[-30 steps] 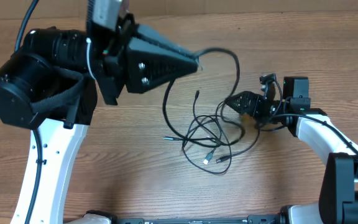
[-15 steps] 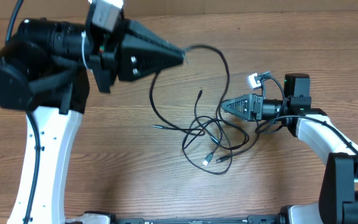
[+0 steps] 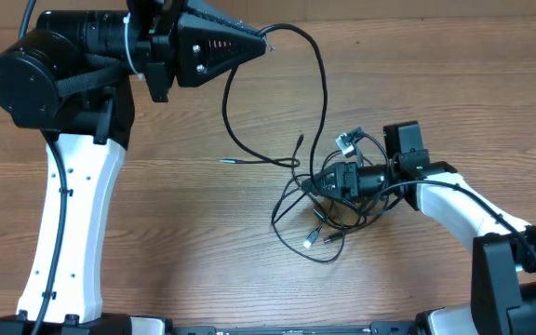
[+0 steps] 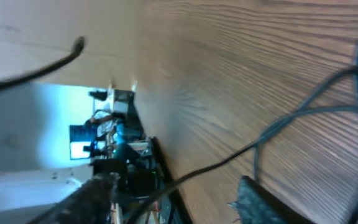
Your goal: Untangle cables
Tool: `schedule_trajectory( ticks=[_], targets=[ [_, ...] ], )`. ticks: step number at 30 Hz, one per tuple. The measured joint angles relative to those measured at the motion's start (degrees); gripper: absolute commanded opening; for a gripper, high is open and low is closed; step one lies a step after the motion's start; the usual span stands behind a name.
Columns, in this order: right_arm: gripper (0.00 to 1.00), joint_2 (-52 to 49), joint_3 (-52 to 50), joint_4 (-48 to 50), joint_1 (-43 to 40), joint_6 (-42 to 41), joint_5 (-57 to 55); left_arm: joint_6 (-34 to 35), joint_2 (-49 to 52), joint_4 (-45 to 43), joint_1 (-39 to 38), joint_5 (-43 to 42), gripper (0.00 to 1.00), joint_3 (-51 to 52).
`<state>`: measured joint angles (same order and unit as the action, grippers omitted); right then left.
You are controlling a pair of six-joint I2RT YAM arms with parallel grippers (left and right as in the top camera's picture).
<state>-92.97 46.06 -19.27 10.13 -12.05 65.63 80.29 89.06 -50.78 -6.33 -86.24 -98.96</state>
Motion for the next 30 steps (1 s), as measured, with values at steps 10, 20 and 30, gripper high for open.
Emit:
schedule_trajectory(
  ticks=[10, 20, 30],
  targets=[
    [0.32, 0.0, 0.0, -2.75, -0.02, 0.76, -2.93, -1.73, 0.0, 0.0, 0.0, -2.14, 0.04, 0.0],
    [0.29, 0.0, 0.0, -4.48, 0.0, 1.55, -3.04, -6.82, 0.0, 0.02, 2.4, -2.32, 0.04, 0.0],
    [0.07, 0.0, 0.0, -5.95, 0.0, 3.1, -3.08, -10.23, 0.11, 0.02, 4.11, -2.64, 0.04, 0.0]
  ],
)
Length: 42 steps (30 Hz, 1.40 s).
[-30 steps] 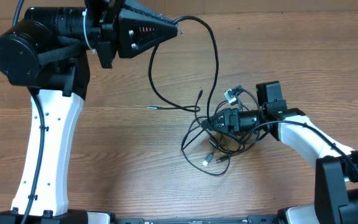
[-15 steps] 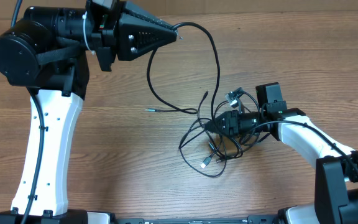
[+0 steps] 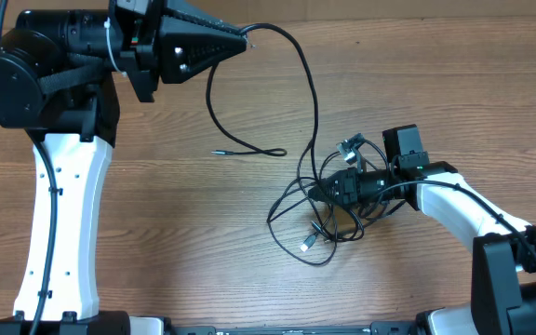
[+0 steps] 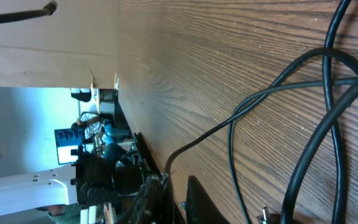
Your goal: Untangle cables
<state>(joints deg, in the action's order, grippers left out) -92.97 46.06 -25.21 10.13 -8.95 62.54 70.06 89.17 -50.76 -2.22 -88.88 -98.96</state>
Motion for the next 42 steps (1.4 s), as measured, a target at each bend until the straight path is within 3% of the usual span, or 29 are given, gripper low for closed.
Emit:
schedule_trajectory(
  ticks=[11, 19, 30, 34, 37, 39, 42],
  targets=[
    [0.04, 0.0, 0.0, -1.84, -0.37, -1.6, -11.52, 0.04, 2.25, 1.36, 3.3, -0.52, 0.04, -0.39],
    [0.04, 0.0, 0.0, -2.51, -9.01, -7.74, -29.9, 2.93, 2.25, 1.55, 21.57, -0.55, 0.04, -3.43],
    [0.04, 0.0, 0.0, -5.81, -29.14, -7.08, -34.49, 4.61, 2.36, 14.21, 42.58, 3.06, 0.04, -3.54],
    [0.23, -0.02, 0.0, -6.34, -29.92, -5.57, -33.31, 2.12, 2.58, 16.44, 44.7, 5.18, 0.04, -3.58],
    [0.76, -0.02, 0.0, -6.45, -29.92, -5.03, -32.46, -2.27, 2.62, 24.85, 44.7, 5.84, 0.04, -3.78],
    [0.98, -0.02, 0.0, -6.93, -29.92, -4.94, -32.28, -6.25, 2.62, 31.19, 44.7, 6.23, 0.04, -3.82],
    [1.0, -0.02, 0.0, -7.3, -29.92, -4.7, -32.11, -12.46, 2.71, 39.52, 44.7, 7.21, 0.04, -3.89]
  ],
)
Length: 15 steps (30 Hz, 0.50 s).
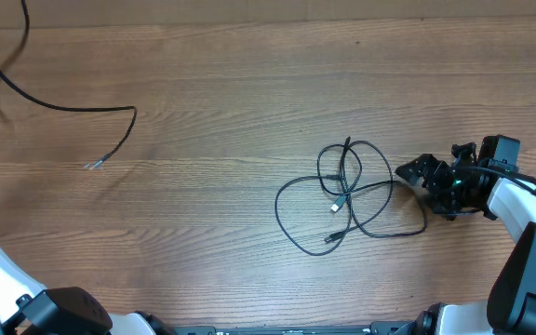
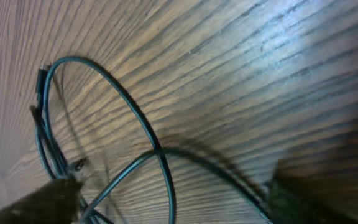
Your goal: Untangle cables
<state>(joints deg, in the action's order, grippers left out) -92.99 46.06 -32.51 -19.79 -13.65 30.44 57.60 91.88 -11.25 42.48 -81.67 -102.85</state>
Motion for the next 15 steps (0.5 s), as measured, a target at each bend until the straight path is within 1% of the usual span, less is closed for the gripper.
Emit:
schedule_trajectory(
  ticks=[2, 4, 6, 10, 15],
  targets=[
    [1.0, 0.0, 0.0, -0.04, 0.0, 0.04, 0.15, -4.52, 0.09, 5.73, 0.07, 1.05, 0.04, -0.07],
    [1.0, 0.0, 0.0, -0.13, 0.0, 0.02, 0.22, -7.56, 0.09, 8.76, 0.35, 1.88, 0.04, -0.04],
    [1.0, 0.0, 0.0, -0.15, 0.0, 0.0, 0.22, -9.88, 0.09, 9.81, 0.83, 2.6, 0.04, -0.04],
    [1.0, 0.0, 0.0, -0.63, 0.0, 0.0, 0.22, -13.33, 0.09, 11.54, 2.67, 4.33, 0.04, -0.04],
    [1.0, 0.0, 0.0, -0.79, 0.0, 0.04, 0.22, -17.18, 0.09, 20.06, 5.7, 9.97, 0.04, -0.13]
  ],
)
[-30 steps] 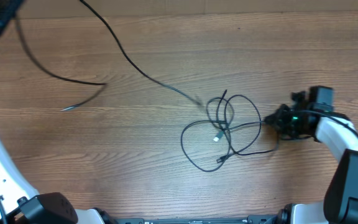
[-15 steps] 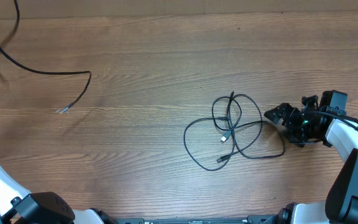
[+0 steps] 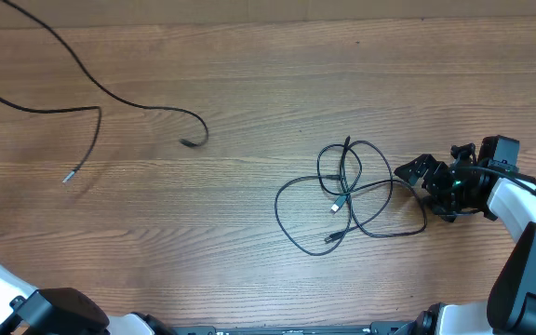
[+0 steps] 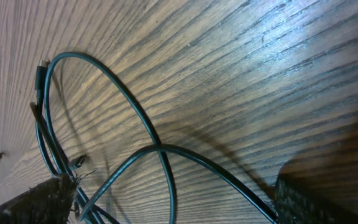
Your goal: Untangle cables
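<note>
A pile of looped black cables (image 3: 347,191) lies on the wooden table right of the middle. A separate black cable (image 3: 110,91) lies apart at the far left, with one plug end (image 3: 66,177) and another end (image 3: 190,142) on the table. It runs out of frame at the top left. My right gripper (image 3: 422,192) stands open just right of the pile, low over the table. In the right wrist view a cable loop (image 4: 160,149) lies between its spread fingers (image 4: 319,199). The left gripper is out of view.
The wooden table (image 3: 249,56) fills the overhead view. Only the base of the left arm (image 3: 54,316) shows at the bottom left corner. The white right arm (image 3: 529,200) comes in from the right edge.
The separate cable at the far left has shifted. A further strand of it now lies on the table, ending near the left middle. The right gripper and the pile have not moved.
At first my left gripper held one cable at the back, drawn out of the tangle, with my right gripper in the tangle. Then the left arm stood further left. Later that cable lay free at the far left, the left gripper gone from view, the right gripper open beside the pile.
</note>
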Tool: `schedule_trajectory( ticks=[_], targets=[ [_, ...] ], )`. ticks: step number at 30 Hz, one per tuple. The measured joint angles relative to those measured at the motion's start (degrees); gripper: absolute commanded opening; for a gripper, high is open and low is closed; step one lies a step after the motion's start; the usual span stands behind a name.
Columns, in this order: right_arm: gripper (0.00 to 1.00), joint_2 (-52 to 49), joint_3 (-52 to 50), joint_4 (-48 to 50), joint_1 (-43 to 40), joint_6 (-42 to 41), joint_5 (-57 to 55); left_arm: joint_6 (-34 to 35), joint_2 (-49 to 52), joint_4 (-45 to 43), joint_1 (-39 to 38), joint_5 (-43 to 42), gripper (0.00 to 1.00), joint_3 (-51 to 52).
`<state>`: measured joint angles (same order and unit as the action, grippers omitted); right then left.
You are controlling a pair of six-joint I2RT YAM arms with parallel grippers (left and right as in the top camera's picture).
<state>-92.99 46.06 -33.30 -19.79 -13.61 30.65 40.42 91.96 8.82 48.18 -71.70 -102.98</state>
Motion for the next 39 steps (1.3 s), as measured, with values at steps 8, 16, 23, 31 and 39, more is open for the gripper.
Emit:
schedule_trajectory(
  ticks=[8, 16, 23, 31, 39],
  targets=[
    [1.0, 0.0, 0.0, -0.63, 0.0, -0.04, 0.0, -1.64, 0.0, 6.38, 6.27, 7.26, 0.04, -0.02],
    [1.0, 0.0, 0.0, -0.7, 0.0, -0.02, 0.0, -2.8, 0.0, 12.26, 15.43, 14.69, 0.04, -0.04],
    [1.0, 0.0, 0.0, -0.66, 0.0, -0.04, 0.0, -4.39, 0.0, 15.3, 24.83, 18.45, 0.04, -0.07],
    [1.0, 0.0, 0.0, -0.7, 0.0, -0.02, 0.02, -5.97, 0.04, 17.62, 30.38, 21.77, 0.04, -0.11],
    [1.0, 0.0, 0.0, -0.79, 0.0, -0.02, 0.02, -16.92, 0.04, 33.53, 19.85, 30.69, 0.04, -0.17]
  ],
)
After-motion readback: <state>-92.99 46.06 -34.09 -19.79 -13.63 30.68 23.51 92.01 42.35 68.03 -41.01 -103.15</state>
